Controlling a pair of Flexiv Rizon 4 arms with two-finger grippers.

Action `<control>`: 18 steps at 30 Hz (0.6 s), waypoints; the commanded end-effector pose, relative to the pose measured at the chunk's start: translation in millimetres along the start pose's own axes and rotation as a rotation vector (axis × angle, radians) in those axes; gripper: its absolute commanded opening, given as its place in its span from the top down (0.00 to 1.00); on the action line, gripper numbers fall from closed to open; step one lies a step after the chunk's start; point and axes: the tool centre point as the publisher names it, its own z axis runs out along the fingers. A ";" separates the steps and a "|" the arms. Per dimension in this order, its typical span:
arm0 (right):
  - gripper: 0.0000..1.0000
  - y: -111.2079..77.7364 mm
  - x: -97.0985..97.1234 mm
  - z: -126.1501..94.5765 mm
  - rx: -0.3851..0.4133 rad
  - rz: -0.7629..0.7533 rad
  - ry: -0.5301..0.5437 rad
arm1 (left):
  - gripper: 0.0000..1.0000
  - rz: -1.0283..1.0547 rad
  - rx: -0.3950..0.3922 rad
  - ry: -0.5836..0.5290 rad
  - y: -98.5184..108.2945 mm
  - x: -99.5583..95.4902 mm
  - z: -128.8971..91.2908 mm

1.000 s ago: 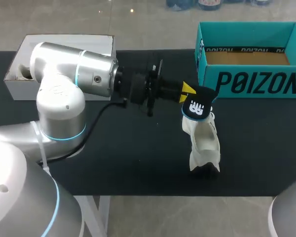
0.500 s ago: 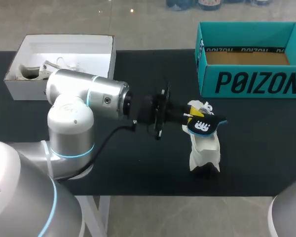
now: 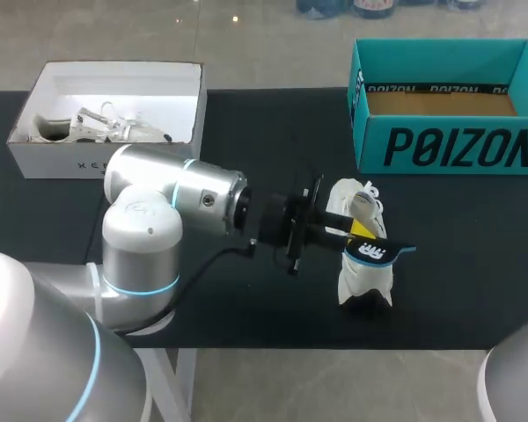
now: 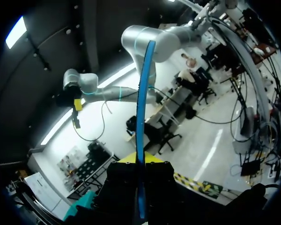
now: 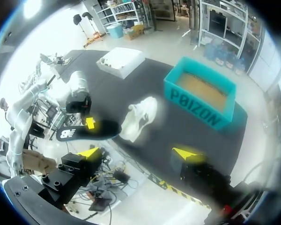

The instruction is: Take the shoe out of the shoebox, open the shoe tongue, remove and reinsert the insole, then place the shoe into the shoebox

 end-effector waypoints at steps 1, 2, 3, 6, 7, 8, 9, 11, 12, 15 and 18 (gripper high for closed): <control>0.00 2.9 -0.9 -0.7 0.007 0.001 0.002 | 1.00 0.005 -0.021 0.004 4.0 4.4 -7.6; 0.00 2.9 -0.9 -0.7 0.007 0.001 0.002 | 1.00 0.004 -0.024 0.001 5.9 5.3 -9.6; 0.00 2.9 -0.9 -0.7 0.007 0.001 0.002 | 1.00 0.017 -0.035 0.012 8.0 6.1 -11.2; 0.00 2.9 -0.9 -0.7 0.007 0.001 0.002 | 1.00 0.042 -0.047 0.022 14.6 7.8 -12.9; 0.00 2.9 -0.9 -0.7 0.007 0.001 0.002 | 1.00 0.046 -0.052 0.024 17.1 8.7 -13.5; 0.00 2.9 -0.9 -0.7 0.007 0.001 0.002 | 1.00 0.057 -0.059 0.023 19.3 9.1 -14.1; 0.00 2.9 -0.9 -0.7 0.007 0.001 0.002 | 1.00 0.080 -0.071 0.023 21.1 9.2 -14.7; 0.00 2.9 -0.9 -0.7 0.007 0.001 0.002 | 1.00 0.121 -0.087 0.005 27.8 9.9 -17.1; 0.00 2.9 -0.9 -0.7 0.007 0.001 0.002 | 1.00 0.147 -0.084 -0.004 30.7 10.4 -17.8; 0.00 2.9 -0.9 -0.7 0.007 0.001 0.002 | 1.00 0.183 -0.060 -0.023 39.0 13.1 -17.5; 0.00 2.9 -0.9 -0.7 0.007 0.001 0.002 | 1.00 0.195 -0.064 -0.013 47.1 15.4 -15.8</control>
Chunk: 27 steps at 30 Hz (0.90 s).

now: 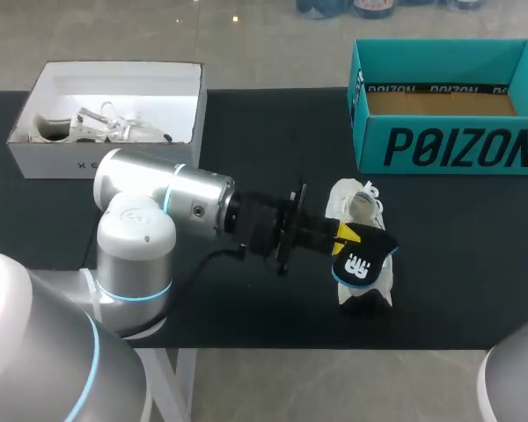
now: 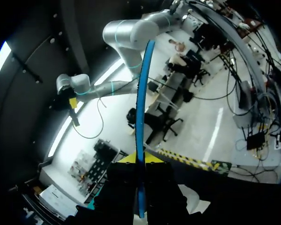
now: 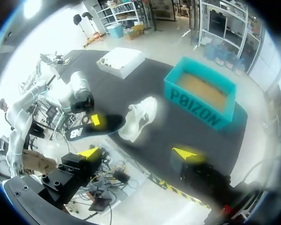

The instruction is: Take the shoe out of the shoebox, open the shoe tongue, remove and reinsert the insole, then place the shoe into the shoebox

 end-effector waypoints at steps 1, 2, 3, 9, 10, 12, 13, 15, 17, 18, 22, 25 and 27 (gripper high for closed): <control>0.00 2.9 -0.9 -0.8 0.007 0.002 0.002 | 1.00 0.005 0.013 -0.010 11.9 8.4 6.8; 0.00 2.9 -0.9 -0.8 0.007 0.002 0.002 | 1.00 0.004 0.012 -0.010 13.7 9.4 8.1; 0.00 2.9 -0.9 -0.8 0.007 0.002 0.002 | 1.00 0.004 0.012 -0.009 15.1 10.4 9.3; 0.00 2.9 -0.9 -0.8 0.007 0.002 0.002 | 1.00 -0.018 0.006 0.007 21.9 18.0 13.0; 0.00 2.9 -0.9 -0.8 0.007 0.002 0.002 | 1.00 -0.022 -0.003 0.019 23.2 19.4 12.8; 0.00 2.9 -0.9 -0.8 0.007 0.002 0.002 | 1.00 -0.025 -0.002 0.022 24.3 20.9 12.0; 0.00 2.9 -0.9 -0.8 0.007 0.002 0.002 | 1.00 -0.030 -0.003 0.024 25.1 22.0 11.0; 0.00 2.9 -0.9 -0.8 0.007 0.002 0.002 | 1.00 -0.037 -0.006 0.030 27.4 25.0 8.2; 0.00 2.9 -0.9 -0.8 0.007 0.002 0.002 | 1.00 -0.045 -0.009 0.032 29.0 27.5 5.6; 0.00 2.9 -0.9 -0.8 0.007 0.002 0.002 | 1.00 -0.046 -0.009 0.031 30.1 28.3 4.2; 0.00 2.9 -0.9 -0.8 0.007 0.002 0.002 | 1.00 -0.052 -0.019 0.038 37.4 33.9 1.8; 0.00 2.9 -0.9 -0.8 0.007 0.002 0.002 | 1.00 -0.051 -0.021 0.040 40.8 34.0 2.3; 0.00 2.9 -0.9 -0.8 0.007 0.002 0.002 | 1.00 -0.051 -0.018 0.038 44.8 32.9 3.7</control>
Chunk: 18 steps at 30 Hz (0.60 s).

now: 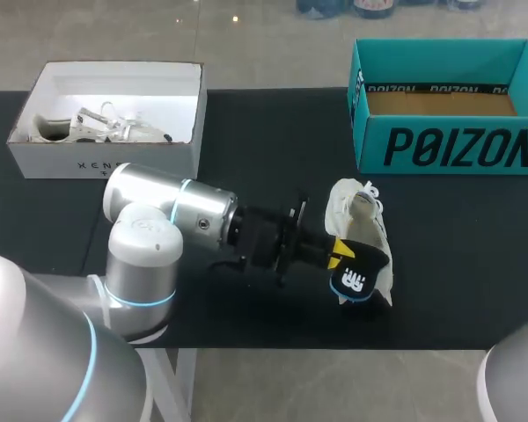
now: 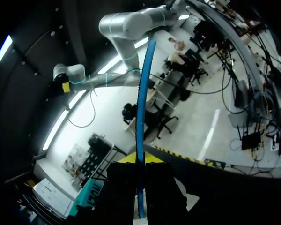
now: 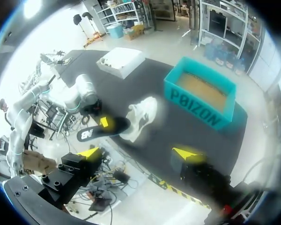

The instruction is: Take the shoe out of the shoebox, open the shoe tongue, remove and reinsert the insole, then place the shoe into the shoebox

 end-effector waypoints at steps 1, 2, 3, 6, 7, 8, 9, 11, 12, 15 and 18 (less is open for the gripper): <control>0.00 2.8 -1.1 -0.9 0.008 0.002 0.001 | 1.00 0.001 0.005 0.000 7.7 -2.3 4.3; 0.00 2.8 -1.1 -0.9 0.008 0.002 0.001 | 1.00 0.001 0.005 -0.001 10.0 -3.6 5.9; 0.00 2.8 -1.1 -0.9 0.008 0.002 0.001 | 1.00 0.002 0.007 -0.001 12.1 -5.6 7.8; 0.00 2.8 -1.1 -0.9 0.008 0.002 0.001 | 1.00 0.010 0.020 0.001 16.9 -12.5 14.2; 0.00 2.8 -1.1 -0.9 0.008 0.002 0.001 | 1.00 0.011 0.023 0.005 17.9 -14.1 16.2; 0.00 2.8 -1.1 -0.9 0.008 0.002 0.001 | 1.00 0.012 0.025 0.007 19.7 -14.7 18.4; 0.00 2.8 -1.1 -0.9 0.008 0.002 0.001 | 1.00 0.012 0.026 0.008 21.2 -15.5 20.5; 0.00 2.8 -1.1 -0.9 0.008 0.002 0.001 | 1.00 0.012 0.031 0.010 22.5 -18.1 24.3; 0.00 2.8 -1.1 -0.9 0.008 0.002 0.001 | 1.00 0.012 0.034 0.012 22.6 -19.2 26.1; 0.00 2.8 -1.1 -0.9 0.008 0.002 0.001 | 1.00 0.009 0.039 0.019 25.7 -17.5 30.2; 0.00 2.8 -1.1 -0.9 0.008 0.002 0.001 | 1.00 -0.002 0.032 0.027 26.7 -14.7 30.2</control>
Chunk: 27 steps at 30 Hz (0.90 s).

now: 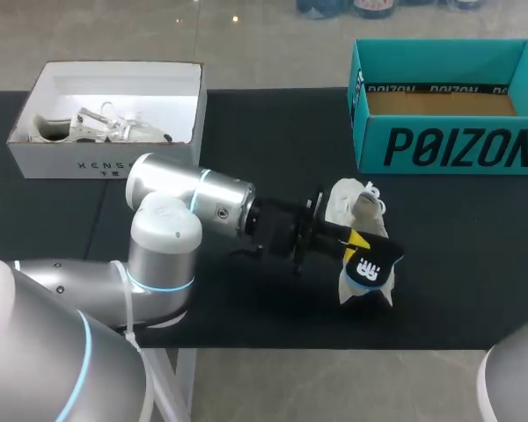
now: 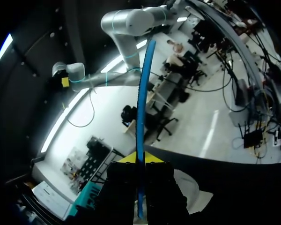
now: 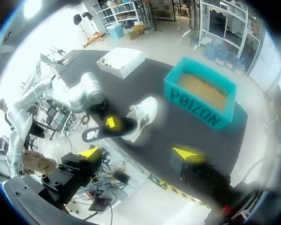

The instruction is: Take the shoe out of the shoebox, open the shoe tongue, remove and reinsert the insole, then place the shoe into the shoebox

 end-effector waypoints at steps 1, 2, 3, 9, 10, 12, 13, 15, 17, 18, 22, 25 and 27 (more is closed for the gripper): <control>0.00 2.8 -1.2 -0.4 0.007 0.002 0.002 | 1.00 -0.011 -0.006 0.012 6.8 0.7 5.8; 0.00 2.8 -1.2 -0.4 0.007 0.002 0.002 | 1.00 -0.011 -0.011 0.015 7.9 2.1 4.8; 0.00 2.8 -1.2 -0.4 0.007 0.002 0.002 | 1.00 -0.015 -0.015 0.012 8.4 2.7 4.1; 0.00 2.8 -1.2 -0.4 0.007 0.002 0.002 | 1.00 -0.020 -0.034 0.019 9.3 3.8 -1.1; 0.00 2.8 -1.2 -0.4 0.007 0.002 0.002 | 1.00 -0.022 -0.037 0.019 8.8 3.8 -2.0; 0.00 2.8 -1.2 -0.4 0.007 0.002 0.002 | 1.00 -0.023 -0.041 0.022 7.6 4.2 -4.1; 0.00 2.8 -1.2 -0.4 0.007 0.002 0.002 | 1.00 -0.024 -0.043 0.023 6.8 4.4 -5.1; 0.00 2.8 -1.2 -0.4 0.007 0.002 0.002 | 1.00 -0.027 -0.052 0.026 5.6 5.3 -7.1; 0.00 2.8 -1.2 -0.4 0.007 0.002 0.002 | 1.00 -0.034 -0.058 0.026 5.4 7.6 -8.8; 0.00 2.8 -1.2 -0.4 0.007 0.002 0.002 | 1.00 -0.036 -0.061 0.027 5.4 8.9 -9.4; 0.00 2.8 -1.2 -0.4 0.007 0.002 0.002 | 1.00 -0.048 -0.066 0.028 3.1 12.6 -10.3; 0.00 2.8 -1.2 -0.4 0.007 0.002 0.002 | 1.00 -0.053 -0.068 0.025 1.8 15.4 -11.0; 0.00 2.8 -1.2 -0.4 0.007 0.002 0.002 | 1.00 -0.058 -0.070 0.024 2.1 17.2 -11.2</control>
